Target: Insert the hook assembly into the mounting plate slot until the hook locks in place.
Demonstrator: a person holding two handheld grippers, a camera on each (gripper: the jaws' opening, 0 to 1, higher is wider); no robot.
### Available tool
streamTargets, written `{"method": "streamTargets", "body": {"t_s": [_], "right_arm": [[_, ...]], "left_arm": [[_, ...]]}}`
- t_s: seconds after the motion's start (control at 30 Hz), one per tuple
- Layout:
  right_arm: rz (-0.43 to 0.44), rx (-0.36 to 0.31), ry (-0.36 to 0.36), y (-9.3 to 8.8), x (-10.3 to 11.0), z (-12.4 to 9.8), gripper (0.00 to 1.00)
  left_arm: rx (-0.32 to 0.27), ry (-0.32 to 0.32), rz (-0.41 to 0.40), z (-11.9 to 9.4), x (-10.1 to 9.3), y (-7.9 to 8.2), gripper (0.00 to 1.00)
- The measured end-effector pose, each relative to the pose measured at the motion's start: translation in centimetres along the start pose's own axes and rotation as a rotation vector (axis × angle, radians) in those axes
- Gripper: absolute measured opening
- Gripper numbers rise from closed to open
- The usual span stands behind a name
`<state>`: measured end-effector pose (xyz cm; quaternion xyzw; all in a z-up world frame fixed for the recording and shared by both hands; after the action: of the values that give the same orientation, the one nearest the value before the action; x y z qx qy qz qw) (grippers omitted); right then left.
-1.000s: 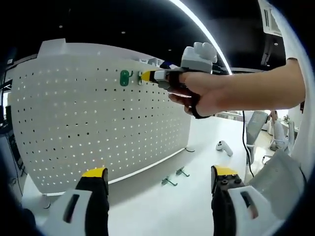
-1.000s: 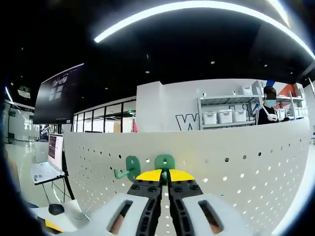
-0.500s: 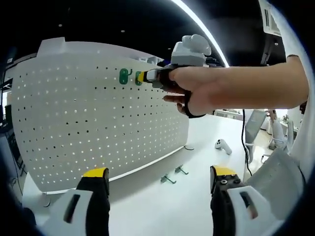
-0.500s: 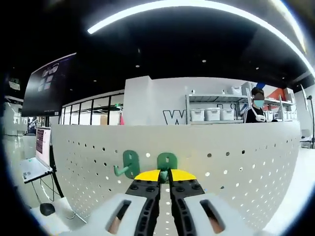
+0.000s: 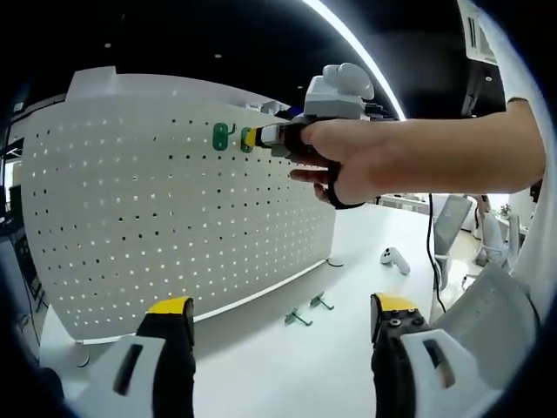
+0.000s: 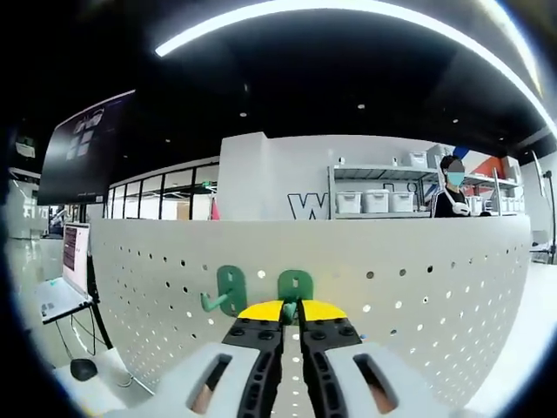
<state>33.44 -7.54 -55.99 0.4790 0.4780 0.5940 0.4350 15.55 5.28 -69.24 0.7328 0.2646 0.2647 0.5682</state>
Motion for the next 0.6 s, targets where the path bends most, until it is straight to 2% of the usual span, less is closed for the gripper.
{"method": "streamTargets", "body": {"t_s": [0.13,0.23,0.3,0.5,0.6], "right_arm": [[0.020,0.007,0.045,0.0,0.1,-0.1,0.07],[-0.014,0.018,0.071,0.0,0.4,-0.2,0.11],[0.000,0.022,0.082,0.0,0.6,-0.3,0.13],[-0.049,0.039,0.132,-0.5,1.1,-0.7,0.25],[-0.017,0.039,0.148,-0.7,0.9,-0.8,0.28]], "left_arm": [[-0.005,0.001,-0.002,-0.1,0.0,0.1,0.86],[0.000,-0.001,-0.001,0.0,-0.1,0.0,0.86],[-0.006,-0.005,-0.002,0.0,-0.1,0.0,0.86],[-0.009,-0.011,0.016,0.0,-0.2,0.4,0.86],[-0.009,-0.009,0.016,0.0,-0.1,0.3,0.86]]}}
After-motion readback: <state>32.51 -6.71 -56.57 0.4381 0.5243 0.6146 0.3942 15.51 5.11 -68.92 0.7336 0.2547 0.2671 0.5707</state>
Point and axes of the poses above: the point that each gripper's makers call its tool centre point, and the gripper's own axes: z roughly forward along the fingers, x roughly to its left, y roughly out of its top, the point moved 3 cm from there along -z, roughly backward along the fingers, and after that the axes turned 9 degrees about z, right-handed, at the moved point
